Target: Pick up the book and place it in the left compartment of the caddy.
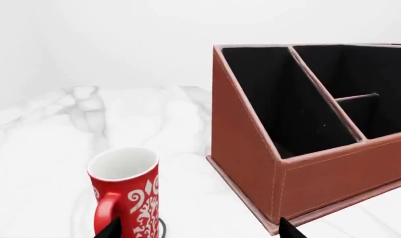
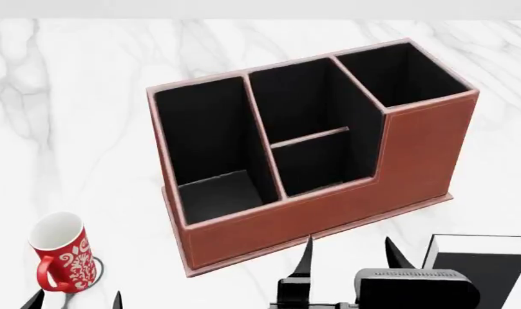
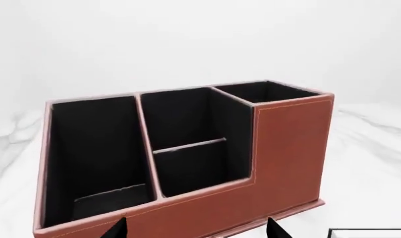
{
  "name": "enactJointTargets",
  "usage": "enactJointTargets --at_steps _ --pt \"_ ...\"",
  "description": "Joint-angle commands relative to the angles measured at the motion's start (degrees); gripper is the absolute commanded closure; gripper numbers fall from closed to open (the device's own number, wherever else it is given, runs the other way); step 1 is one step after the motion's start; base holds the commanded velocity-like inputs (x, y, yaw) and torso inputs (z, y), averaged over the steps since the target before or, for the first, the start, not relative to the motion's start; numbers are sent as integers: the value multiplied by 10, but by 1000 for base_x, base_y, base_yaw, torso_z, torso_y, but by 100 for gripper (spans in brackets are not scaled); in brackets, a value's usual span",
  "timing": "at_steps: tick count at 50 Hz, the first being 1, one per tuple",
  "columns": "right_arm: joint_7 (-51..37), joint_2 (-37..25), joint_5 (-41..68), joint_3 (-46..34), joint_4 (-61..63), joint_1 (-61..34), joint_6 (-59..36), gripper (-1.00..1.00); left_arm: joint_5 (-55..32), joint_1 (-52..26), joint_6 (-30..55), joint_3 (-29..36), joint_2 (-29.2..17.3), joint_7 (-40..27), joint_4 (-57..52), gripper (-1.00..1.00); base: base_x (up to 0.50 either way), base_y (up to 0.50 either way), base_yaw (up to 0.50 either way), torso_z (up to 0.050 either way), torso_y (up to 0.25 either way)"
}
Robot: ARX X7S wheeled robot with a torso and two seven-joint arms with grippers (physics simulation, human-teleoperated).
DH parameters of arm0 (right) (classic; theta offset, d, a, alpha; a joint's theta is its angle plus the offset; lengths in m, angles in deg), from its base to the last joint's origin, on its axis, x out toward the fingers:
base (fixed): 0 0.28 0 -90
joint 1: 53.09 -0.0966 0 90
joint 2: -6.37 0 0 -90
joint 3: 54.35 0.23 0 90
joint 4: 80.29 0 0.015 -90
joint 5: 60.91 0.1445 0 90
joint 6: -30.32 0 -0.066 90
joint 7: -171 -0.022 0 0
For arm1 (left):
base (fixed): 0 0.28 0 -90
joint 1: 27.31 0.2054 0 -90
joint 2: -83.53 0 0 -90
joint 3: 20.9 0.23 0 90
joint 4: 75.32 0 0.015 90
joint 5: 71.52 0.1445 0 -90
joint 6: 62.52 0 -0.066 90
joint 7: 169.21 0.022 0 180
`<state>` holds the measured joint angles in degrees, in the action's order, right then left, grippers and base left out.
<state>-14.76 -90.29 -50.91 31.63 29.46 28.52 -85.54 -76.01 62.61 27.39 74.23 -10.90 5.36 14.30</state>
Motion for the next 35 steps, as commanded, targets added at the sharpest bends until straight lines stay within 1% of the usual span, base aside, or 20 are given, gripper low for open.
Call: enactJointTargets --at_steps 1,7,26,35 --pt "-16 -19 22 -1 92 -56 -112 -100 -6 1 -1 10 -7 -10 0 -100 0 0 0 0 0" --pt "-22 -24 22 -3 115 -83 -126 -100 -10 -2 -3 15 -12 -13 3 -100 0 0 0 0 0" --pt "-26 -30 30 -3 97 -83 -111 -100 -22 -2 -3 26 -22 -23 2 -100 0 -6 0 0 0" --pt "-31 -32 30 -4 93 -84 -101 -100 -27 -5 -3 31 -26 -28 4 -100 0 -476 0 0 0"
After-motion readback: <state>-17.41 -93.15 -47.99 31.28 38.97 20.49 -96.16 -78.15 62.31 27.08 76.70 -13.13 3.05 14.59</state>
